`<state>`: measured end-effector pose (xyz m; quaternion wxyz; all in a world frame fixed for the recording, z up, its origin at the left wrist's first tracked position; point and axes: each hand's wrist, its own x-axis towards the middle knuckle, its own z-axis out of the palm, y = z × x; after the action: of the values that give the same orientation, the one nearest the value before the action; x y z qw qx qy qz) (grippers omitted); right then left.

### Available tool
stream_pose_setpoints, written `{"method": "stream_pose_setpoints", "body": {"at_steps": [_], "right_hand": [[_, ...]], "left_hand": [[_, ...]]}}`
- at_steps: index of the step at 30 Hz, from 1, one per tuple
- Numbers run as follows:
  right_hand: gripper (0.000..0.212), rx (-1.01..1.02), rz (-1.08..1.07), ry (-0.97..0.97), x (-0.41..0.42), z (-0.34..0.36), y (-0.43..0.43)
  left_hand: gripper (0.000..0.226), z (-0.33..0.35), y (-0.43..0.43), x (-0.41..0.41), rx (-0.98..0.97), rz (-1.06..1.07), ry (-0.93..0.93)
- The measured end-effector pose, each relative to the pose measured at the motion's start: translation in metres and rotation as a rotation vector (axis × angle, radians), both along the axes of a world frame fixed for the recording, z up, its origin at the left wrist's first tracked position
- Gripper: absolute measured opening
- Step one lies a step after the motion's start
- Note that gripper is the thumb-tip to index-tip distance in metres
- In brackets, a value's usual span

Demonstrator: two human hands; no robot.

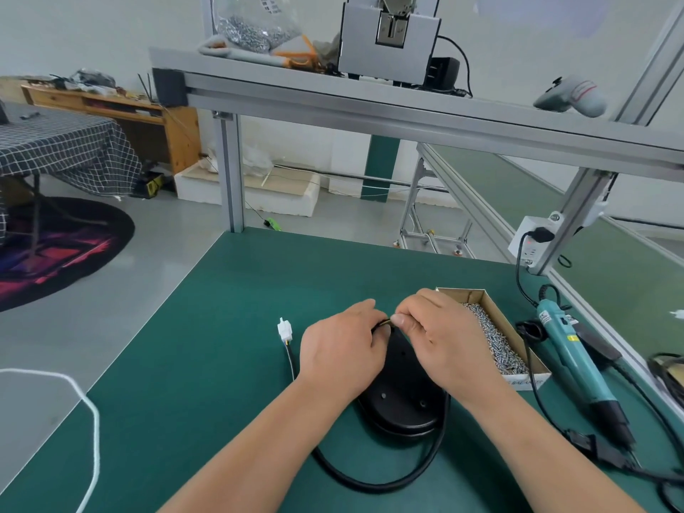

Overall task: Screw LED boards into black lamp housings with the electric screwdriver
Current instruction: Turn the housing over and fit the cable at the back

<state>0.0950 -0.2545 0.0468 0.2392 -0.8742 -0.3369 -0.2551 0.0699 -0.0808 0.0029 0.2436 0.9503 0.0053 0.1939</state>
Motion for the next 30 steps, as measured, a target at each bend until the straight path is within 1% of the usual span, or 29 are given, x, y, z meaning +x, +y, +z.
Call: {"method": "stream_pose_setpoints", "body": {"at_steps": [3, 5, 8, 13, 15, 17, 20, 23, 27, 30], "right_hand": [[0.018, -0.002, 0.012, 0.026, 0.0, 0.001, 0.001], [0.018, -0.003, 0.016, 0.039, 0.0, 0.002, 0.002], [0.018, -0.001, 0.02, 0.04, -0.001, 0.003, 0.002], [0.019, 0.011, 0.045, 0.027, -0.002, 0.001, 0.003], [0.019, 0.039, 0.042, 0.036, 0.0, 0.001, 0.002], [0.019, 0.094, 0.022, 0.069, 0.003, 0.0, -0.001], [0.017, 0.173, 0.0, 0.157, 0.01, -0.002, -0.008], [0.018, 0.196, 0.005, 0.213, 0.014, -0.003, -0.014], [0.018, 0.167, 0.016, 0.227, 0.014, -0.001, -0.015], [0.014, 0.147, 0.035, 0.212, 0.011, 0.001, -0.012]], "left_hand": [[0.032, 0.002, 0.002, 0.001, 0.038, -0.013, 0.072], [0.034, 0.005, 0.002, 0.001, 0.062, -0.007, 0.082], [0.032, 0.007, 0.001, 0.001, 0.103, 0.008, 0.069], [0.025, 0.006, -0.002, 0.001, 0.114, 0.02, 0.055], [0.024, 0.005, 0.0, 0.001, 0.118, 0.01, 0.042], [0.028, 0.002, 0.004, 0.003, 0.121, -0.024, 0.032], [0.043, -0.003, 0.009, 0.005, 0.078, -0.026, 0.041], [0.054, -0.005, 0.012, 0.006, 0.013, -0.021, 0.017], [0.054, -0.004, 0.01, 0.005, -0.008, -0.061, -0.036], [0.049, -0.002, 0.01, 0.004, -0.047, -0.087, -0.092]]}}
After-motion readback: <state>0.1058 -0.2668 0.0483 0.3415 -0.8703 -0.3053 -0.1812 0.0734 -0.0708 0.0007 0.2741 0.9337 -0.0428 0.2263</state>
